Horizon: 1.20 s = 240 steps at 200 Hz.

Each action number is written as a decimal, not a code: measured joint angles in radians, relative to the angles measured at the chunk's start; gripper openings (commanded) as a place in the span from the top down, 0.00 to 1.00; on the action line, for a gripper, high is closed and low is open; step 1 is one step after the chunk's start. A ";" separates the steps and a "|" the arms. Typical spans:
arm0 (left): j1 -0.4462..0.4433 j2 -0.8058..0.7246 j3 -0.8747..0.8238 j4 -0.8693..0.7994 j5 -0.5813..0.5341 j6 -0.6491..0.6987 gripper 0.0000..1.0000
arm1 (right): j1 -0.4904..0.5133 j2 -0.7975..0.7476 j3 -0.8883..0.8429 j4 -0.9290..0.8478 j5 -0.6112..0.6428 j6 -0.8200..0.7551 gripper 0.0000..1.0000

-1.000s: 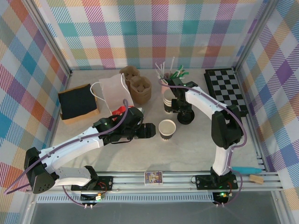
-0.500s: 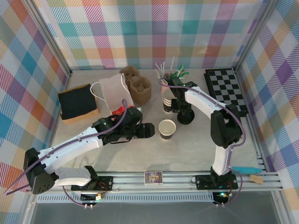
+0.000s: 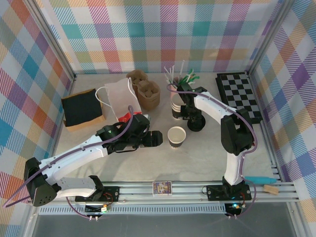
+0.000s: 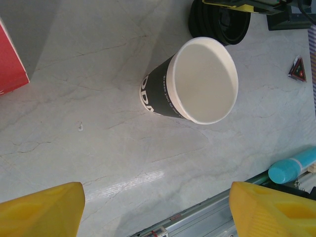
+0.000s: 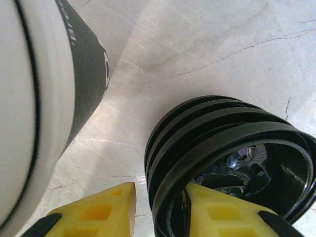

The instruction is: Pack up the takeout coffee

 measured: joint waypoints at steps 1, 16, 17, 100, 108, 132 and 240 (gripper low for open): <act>0.000 0.000 0.000 0.000 0.000 0.000 0.23 | 0.000 0.000 0.000 0.000 0.000 0.000 0.69; 0.001 -0.001 0.000 0.000 0.000 0.000 0.23 | 0.000 0.000 0.000 0.000 0.000 0.000 0.72; 0.001 -0.001 0.000 0.000 0.000 0.000 0.23 | 0.000 0.000 0.000 0.000 0.000 0.000 0.72; 0.004 -0.001 0.000 -0.003 0.000 0.003 0.23 | 0.000 0.000 0.000 -0.001 0.000 -0.001 0.82; 0.005 -0.001 0.000 -0.005 -0.001 0.003 0.23 | 0.000 0.000 0.000 -0.001 0.000 0.000 0.82; 0.005 -0.001 0.000 -0.005 -0.003 0.004 0.23 | 0.000 -0.002 0.000 -0.005 0.000 0.000 0.83; 0.005 -0.001 0.001 -0.021 -0.003 0.008 0.24 | 0.000 -0.150 0.007 -0.069 -0.008 0.005 0.85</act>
